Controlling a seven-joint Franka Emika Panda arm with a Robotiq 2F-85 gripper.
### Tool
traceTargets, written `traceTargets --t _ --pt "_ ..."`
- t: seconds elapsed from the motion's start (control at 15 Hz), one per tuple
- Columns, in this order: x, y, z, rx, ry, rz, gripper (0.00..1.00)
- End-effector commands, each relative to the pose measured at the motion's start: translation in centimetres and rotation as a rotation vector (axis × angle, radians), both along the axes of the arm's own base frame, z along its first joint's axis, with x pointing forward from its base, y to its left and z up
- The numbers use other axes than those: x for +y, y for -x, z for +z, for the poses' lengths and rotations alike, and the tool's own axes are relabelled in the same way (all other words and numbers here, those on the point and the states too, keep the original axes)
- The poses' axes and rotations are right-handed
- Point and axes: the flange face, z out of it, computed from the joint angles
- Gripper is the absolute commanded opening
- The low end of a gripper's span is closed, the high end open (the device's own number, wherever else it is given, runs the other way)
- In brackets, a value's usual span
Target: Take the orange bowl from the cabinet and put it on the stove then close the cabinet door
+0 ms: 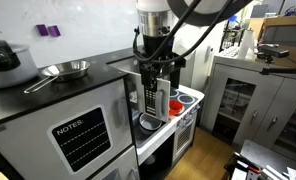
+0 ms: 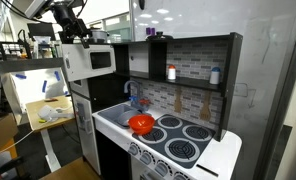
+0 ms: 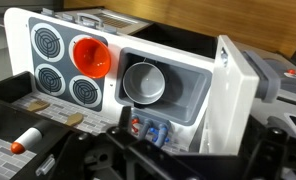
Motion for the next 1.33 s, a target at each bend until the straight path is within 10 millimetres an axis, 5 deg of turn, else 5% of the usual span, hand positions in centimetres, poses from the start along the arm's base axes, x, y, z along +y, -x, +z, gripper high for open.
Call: traceTargets --t 0.0,1.27 --pt "-1.1 -0.1 -0.1 -0.047 0.014 0.014 1.00" --pt "-8.8 -4.3 1.0 -0.166 0.115 0.010 1.00"
